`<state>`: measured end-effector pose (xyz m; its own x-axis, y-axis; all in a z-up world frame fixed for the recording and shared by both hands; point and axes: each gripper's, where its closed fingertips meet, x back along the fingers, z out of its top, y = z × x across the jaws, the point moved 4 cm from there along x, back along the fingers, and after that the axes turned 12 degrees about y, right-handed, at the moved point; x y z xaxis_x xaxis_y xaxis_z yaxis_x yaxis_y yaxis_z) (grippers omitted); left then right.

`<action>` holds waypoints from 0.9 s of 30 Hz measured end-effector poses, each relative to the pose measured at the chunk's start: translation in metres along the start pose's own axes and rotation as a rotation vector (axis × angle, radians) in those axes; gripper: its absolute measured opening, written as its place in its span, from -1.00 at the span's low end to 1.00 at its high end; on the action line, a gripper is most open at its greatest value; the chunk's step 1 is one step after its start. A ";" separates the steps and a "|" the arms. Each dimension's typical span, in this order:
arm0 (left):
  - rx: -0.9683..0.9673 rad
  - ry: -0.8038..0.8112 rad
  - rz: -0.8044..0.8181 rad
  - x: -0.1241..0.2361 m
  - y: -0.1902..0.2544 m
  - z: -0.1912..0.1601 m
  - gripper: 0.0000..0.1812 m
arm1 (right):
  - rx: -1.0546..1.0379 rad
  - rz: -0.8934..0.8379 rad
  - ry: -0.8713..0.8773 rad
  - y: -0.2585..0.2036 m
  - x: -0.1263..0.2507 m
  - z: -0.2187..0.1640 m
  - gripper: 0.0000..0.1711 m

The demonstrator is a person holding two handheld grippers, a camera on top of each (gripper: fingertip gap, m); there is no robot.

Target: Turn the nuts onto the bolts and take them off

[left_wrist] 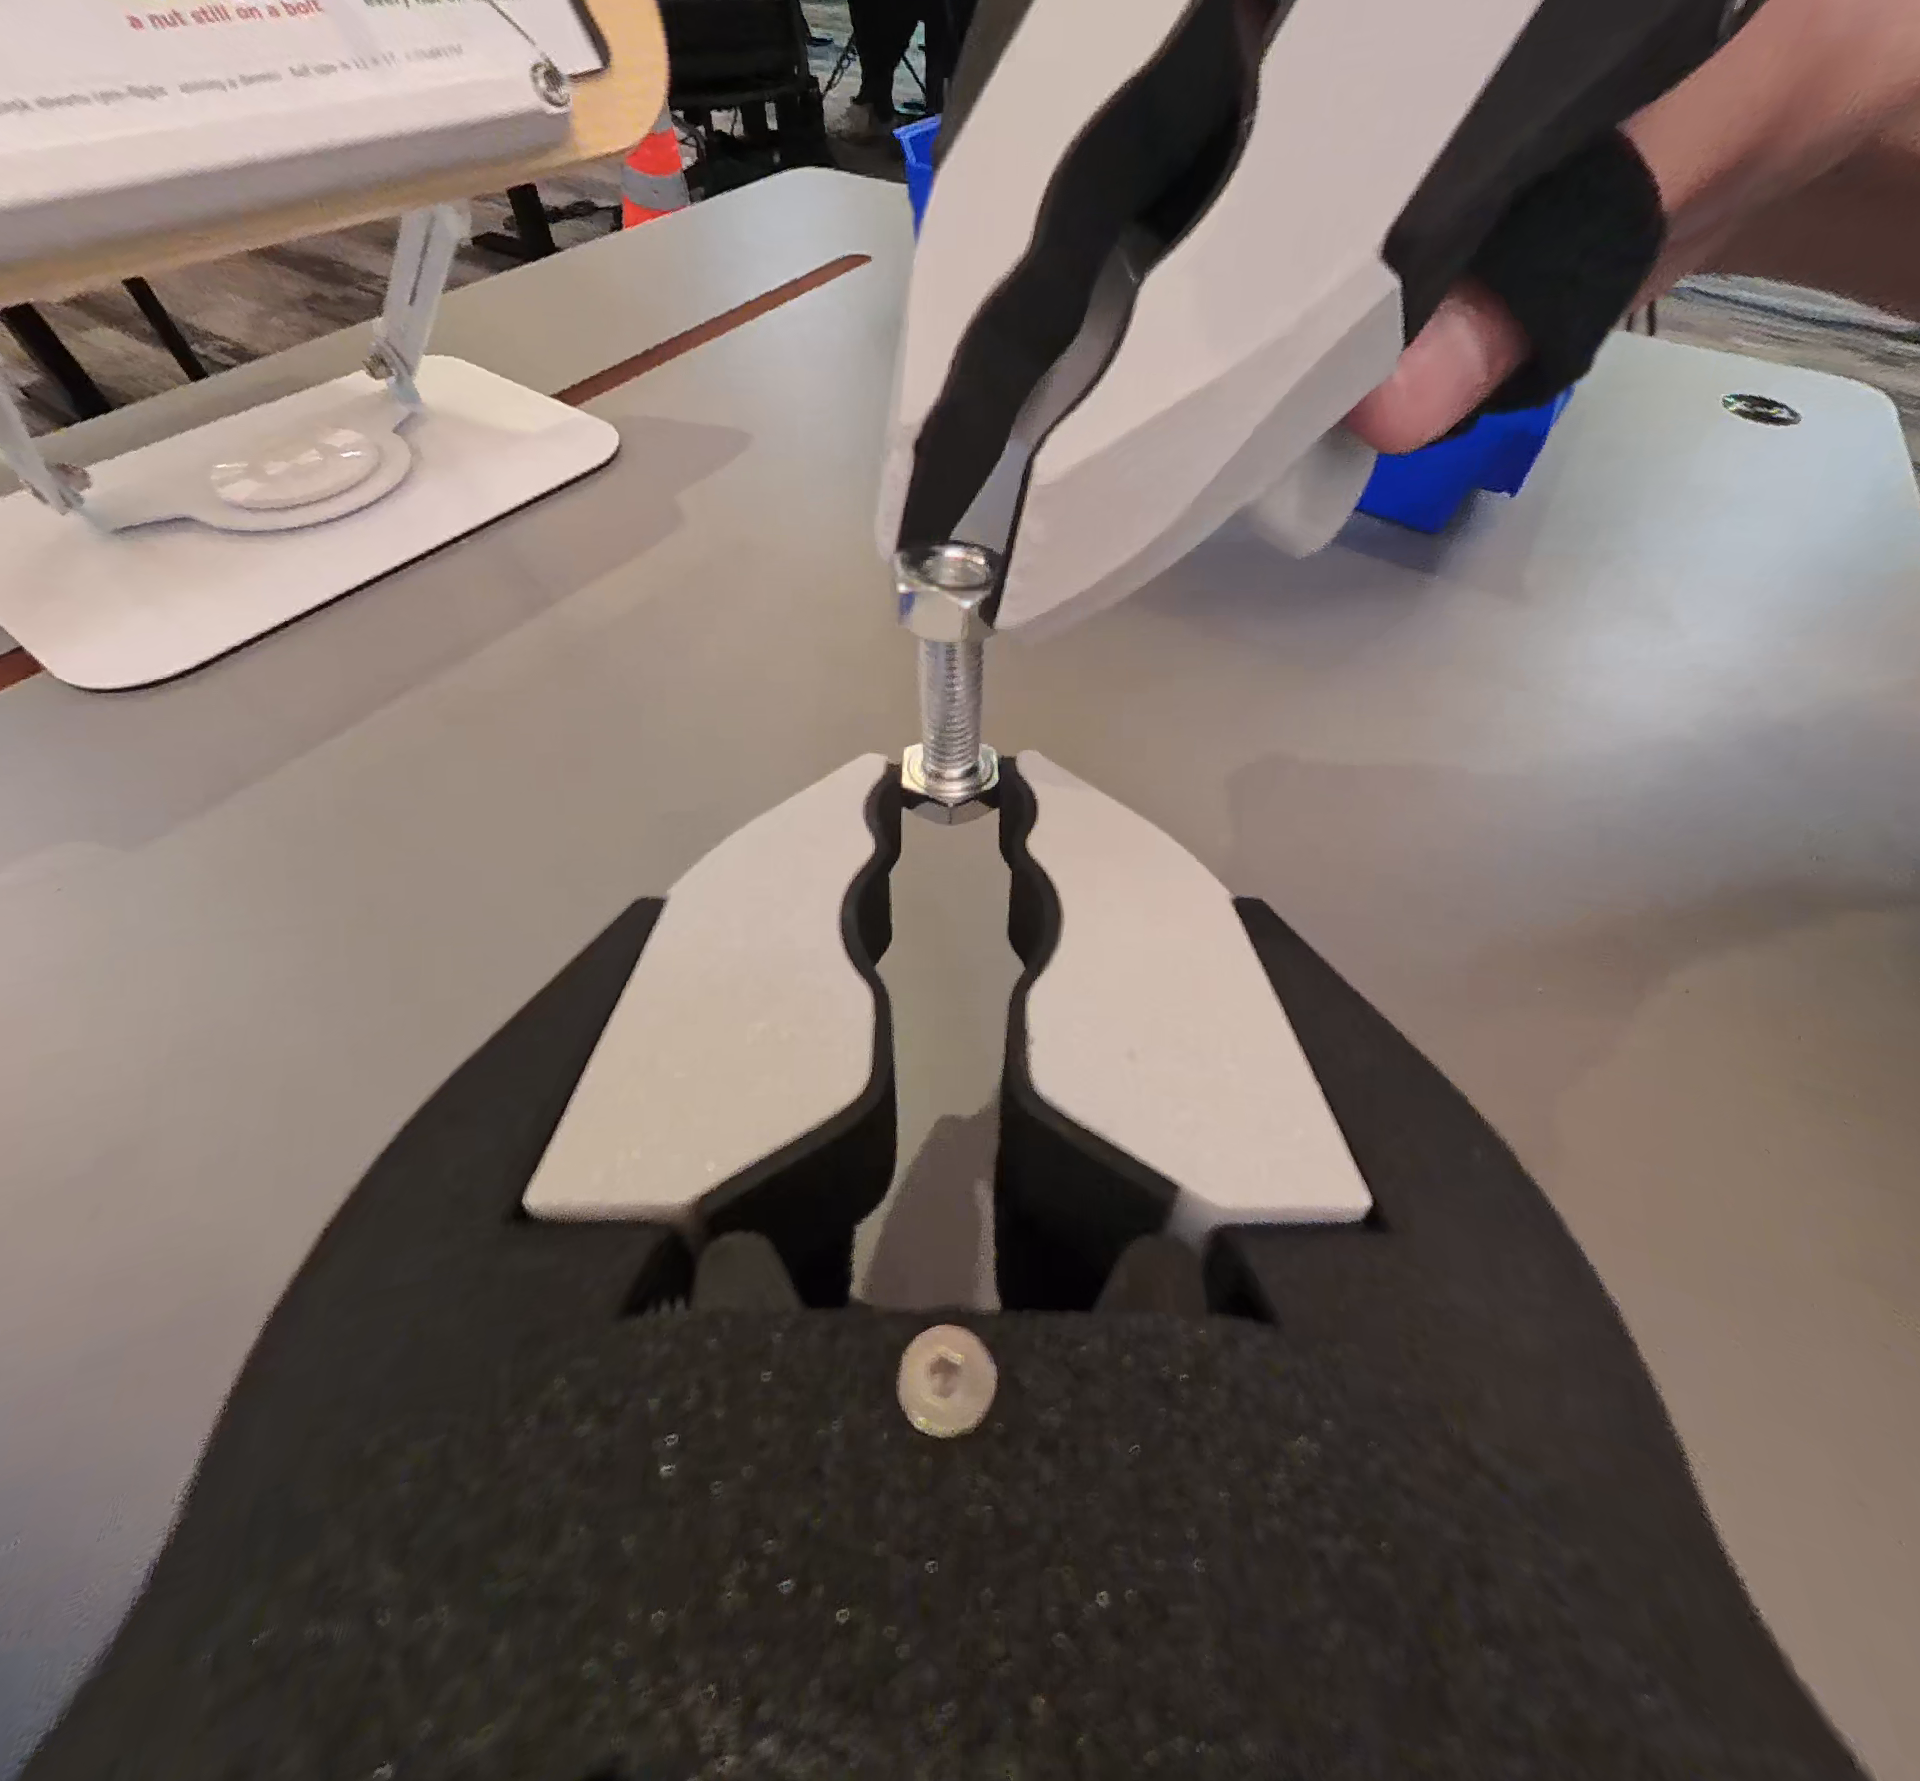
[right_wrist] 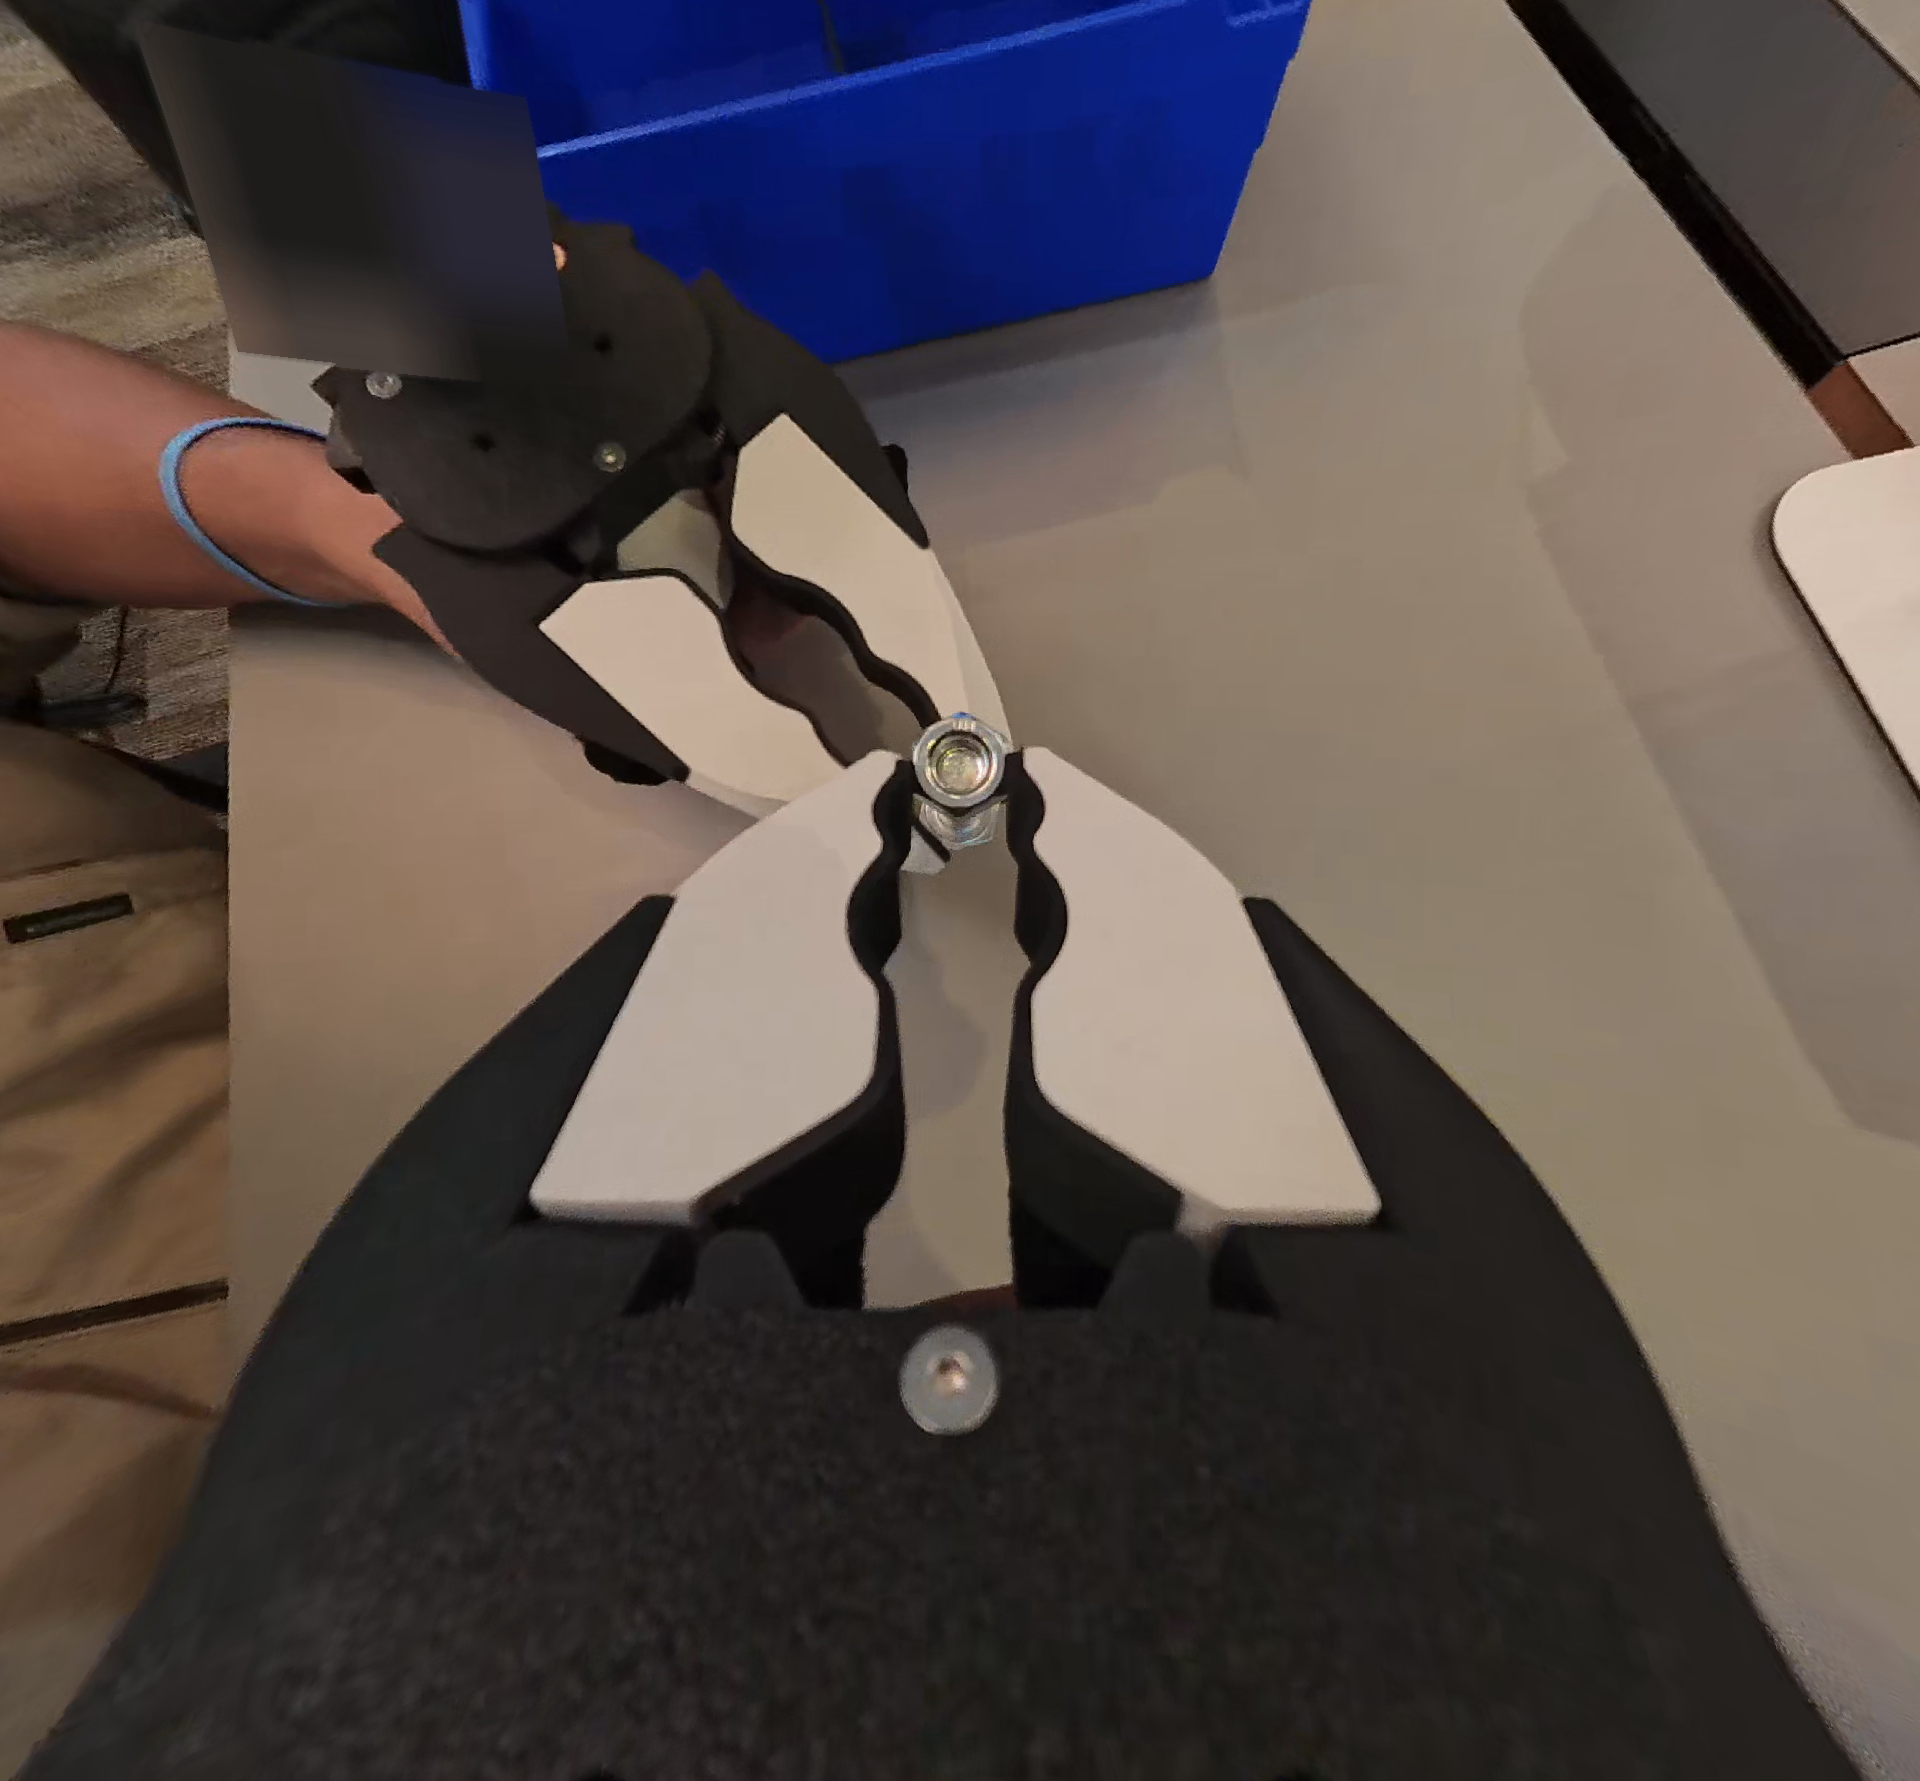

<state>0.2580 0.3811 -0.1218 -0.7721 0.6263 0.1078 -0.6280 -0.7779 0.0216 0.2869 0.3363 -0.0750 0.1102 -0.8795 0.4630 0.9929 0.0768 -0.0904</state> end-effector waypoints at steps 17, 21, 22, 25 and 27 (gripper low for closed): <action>0.042 -0.032 0.005 0.001 -0.008 -0.005 -0.81 | 0.052 -0.043 -0.038 0.003 -0.006 -0.002 -0.80; -0.027 -0.049 0.034 0.001 -0.009 -0.006 -0.81 | 0.036 -0.015 -0.049 0.000 -0.005 -0.001 -0.80; -0.058 -0.056 0.045 0.001 -0.009 -0.006 -0.81 | 0.025 0.017 -0.030 -0.002 -0.004 0.001 -0.80; -0.077 -0.076 0.004 0.000 -0.003 -0.009 -0.81 | 0.122 0.044 -0.036 -0.001 0.002 0.003 -0.80; -0.047 -0.072 -0.068 0.000 0.004 -0.009 -0.81 | 0.217 0.171 -0.014 -0.013 0.011 0.007 -0.80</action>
<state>0.2547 0.3790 -0.1307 -0.7196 0.6710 0.1787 -0.6839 -0.7294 -0.0151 0.2752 0.3294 -0.0625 0.2762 -0.8385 0.4698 0.9459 0.3238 0.0218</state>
